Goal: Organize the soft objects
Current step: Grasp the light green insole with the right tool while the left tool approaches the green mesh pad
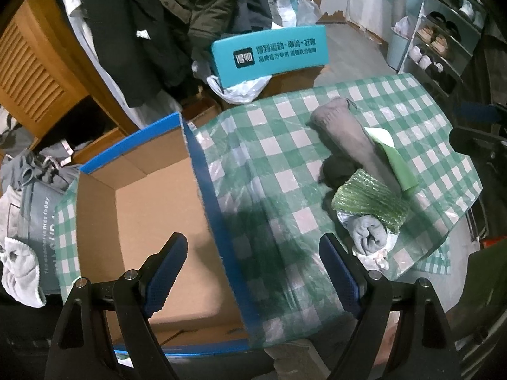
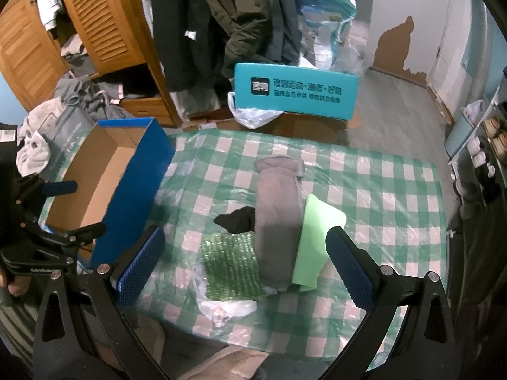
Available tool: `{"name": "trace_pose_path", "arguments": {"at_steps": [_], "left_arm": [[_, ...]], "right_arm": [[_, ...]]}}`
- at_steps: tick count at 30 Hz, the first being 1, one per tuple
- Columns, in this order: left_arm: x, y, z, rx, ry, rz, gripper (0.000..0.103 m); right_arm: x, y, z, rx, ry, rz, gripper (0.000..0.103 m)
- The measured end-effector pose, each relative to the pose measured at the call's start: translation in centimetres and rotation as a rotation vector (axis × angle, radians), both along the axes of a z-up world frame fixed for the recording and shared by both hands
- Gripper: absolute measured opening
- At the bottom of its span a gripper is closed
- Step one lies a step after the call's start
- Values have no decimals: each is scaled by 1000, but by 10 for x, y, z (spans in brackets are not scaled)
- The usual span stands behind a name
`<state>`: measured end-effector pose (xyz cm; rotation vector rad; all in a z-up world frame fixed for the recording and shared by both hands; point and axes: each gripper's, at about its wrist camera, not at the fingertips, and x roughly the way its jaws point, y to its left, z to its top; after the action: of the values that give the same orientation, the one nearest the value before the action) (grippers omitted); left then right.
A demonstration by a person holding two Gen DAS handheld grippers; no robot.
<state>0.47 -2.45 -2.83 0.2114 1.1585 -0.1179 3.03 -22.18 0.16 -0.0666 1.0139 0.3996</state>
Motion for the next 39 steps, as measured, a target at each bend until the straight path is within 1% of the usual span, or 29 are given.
{"name": "trace_pose_path", "arguments": {"at_steps": [7,11,14,17,23,29,32,36,39], "left_arm": [[14,-20,-9,-6,49,-22,86],[25,-30,-22,-39,120,-31,86],[33,-41,-31,-32,147,-40,86],[40,-50,-39,-33,162,-44,87],[55,-63,-50,-81,214,-41,87],[67,-81,-57,-50,217,-64,86],[74,-88,-64,-42,233,-71,87],[80,-97,-73,-39,258,-77,87],[84,-105,-80,-32,271,-93,87]], "right_arm": [[10,-18,-11,-3,26,-47,101],[20,-31,-23,-12,46,-70,101],[29,-40,-33,-20,71,-92,101],[41,-48,-44,-21,98,-114,98],[59,-57,-74,-44,159,-129,97],[72,-63,-103,-44,245,-144,97],[76,-67,-120,-45,289,-169,97],[83,-68,-134,-63,322,-173,97],[87,-65,-145,-80,342,-166,94]]}}
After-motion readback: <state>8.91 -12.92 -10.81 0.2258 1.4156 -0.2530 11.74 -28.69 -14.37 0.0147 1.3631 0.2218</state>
